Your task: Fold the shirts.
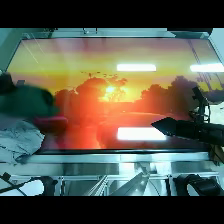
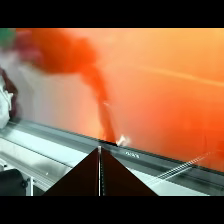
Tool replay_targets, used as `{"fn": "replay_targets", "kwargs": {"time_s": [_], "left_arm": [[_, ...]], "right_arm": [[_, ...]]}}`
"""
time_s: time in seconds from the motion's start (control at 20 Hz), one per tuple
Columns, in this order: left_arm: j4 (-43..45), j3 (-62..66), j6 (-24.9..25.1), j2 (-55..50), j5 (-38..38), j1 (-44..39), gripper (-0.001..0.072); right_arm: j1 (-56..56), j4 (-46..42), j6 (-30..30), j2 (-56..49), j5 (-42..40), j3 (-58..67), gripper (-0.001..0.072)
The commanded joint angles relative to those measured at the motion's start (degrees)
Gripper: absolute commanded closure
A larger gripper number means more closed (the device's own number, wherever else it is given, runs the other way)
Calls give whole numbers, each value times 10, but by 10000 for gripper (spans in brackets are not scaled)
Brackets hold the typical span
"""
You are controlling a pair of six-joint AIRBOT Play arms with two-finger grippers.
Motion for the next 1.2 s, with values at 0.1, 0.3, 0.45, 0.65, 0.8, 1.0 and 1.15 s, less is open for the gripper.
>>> {"fn": "replay_targets", "kwargs": {"time_s": [0.1,0.3,0.45,0.65,0.8,1.0,1.15], "left_arm": [[-66,97,3,105,26,-172,694],[26,97,-28,114,19,-280,372],[32,97,-42,82,-14,-328,371],[70,97,-43,15,-82,-346,372],[116,97,-43,-43,-141,-347,374],[93,97,-42,-135,-150,-395,374],[92,97,-35,-206,-144,-461,374]], "right_arm": [[0,7,0,0,-5,0,692],[0,6,-9,0,-4,0,685],[0,6,-11,0,-9,0,290],[0,0,-10,-13,-14,0,358],[0,-22,-29,-96,-21,0,349],[0,-11,-86,-264,-73,0,350],[1,49,-170,-377,-80,0,350]]}}
